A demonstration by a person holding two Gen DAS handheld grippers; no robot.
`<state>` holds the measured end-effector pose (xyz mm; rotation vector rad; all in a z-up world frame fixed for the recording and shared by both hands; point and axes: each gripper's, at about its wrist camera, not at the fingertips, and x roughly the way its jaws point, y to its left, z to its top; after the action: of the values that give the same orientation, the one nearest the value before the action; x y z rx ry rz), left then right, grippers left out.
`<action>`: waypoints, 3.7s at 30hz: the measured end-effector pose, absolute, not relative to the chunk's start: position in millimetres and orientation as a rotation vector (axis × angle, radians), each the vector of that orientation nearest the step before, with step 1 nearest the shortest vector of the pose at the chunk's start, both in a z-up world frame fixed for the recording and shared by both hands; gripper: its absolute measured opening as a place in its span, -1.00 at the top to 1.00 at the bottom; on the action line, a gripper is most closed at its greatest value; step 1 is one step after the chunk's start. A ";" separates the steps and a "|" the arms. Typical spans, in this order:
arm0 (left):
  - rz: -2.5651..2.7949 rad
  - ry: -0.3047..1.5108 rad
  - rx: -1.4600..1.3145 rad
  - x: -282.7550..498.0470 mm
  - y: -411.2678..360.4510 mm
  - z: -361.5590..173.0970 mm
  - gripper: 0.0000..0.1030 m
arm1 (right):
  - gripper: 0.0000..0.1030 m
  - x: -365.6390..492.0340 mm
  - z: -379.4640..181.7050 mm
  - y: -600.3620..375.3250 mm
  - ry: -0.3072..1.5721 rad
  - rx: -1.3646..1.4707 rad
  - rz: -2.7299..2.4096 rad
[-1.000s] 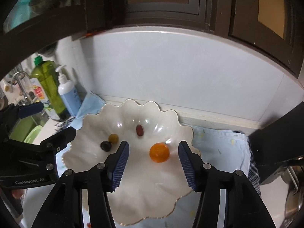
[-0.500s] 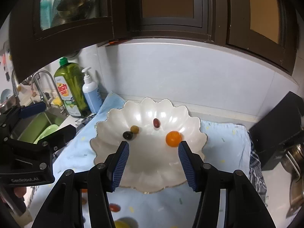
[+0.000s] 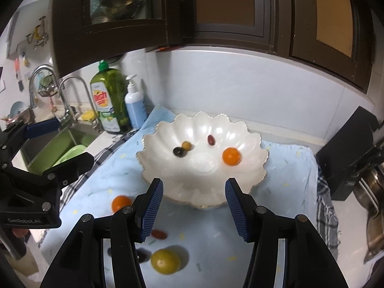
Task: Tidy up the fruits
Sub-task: 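Lift both open tools away from the bowl, then grasp the dark plum with the left tool while the right tool grasps the yellow-green apple, then carry the plum and apple over the white bowl and release both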
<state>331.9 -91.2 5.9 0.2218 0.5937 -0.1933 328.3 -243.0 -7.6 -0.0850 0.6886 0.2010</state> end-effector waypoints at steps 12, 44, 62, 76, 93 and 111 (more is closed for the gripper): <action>-0.226 0.640 0.252 302.5 -88.7 -21.0 -0.97 | -0.07 304.3 -34.1 -231.9 0.782 -0.086 0.251; -0.323 0.958 0.231 297.2 -88.1 -122.3 -0.66 | -0.07 292.0 -117.4 -225.8 1.035 -0.053 0.269; -0.344 1.106 0.223 308.5 -97.7 -155.2 -0.11 | -0.07 306.1 -143.6 -224.0 1.107 -0.020 0.291; -0.362 1.127 0.183 312.5 -96.8 -160.1 0.56 | 0.08 309.1 -146.4 -220.8 1.093 -0.044 0.300; -0.358 1.019 0.149 311.1 -96.5 -133.3 0.57 | 0.17 298.7 -125.7 -222.5 1.002 -0.075 0.289; -0.342 1.014 0.118 316.0 -92.1 -129.7 0.57 | 0.05 323.4 -134.2 -220.7 1.035 -0.012 0.299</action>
<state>316.0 -92.1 -129.7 0.1179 1.0141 -0.3421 323.4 -220.7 -134.2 -0.0122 1.0348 0.2992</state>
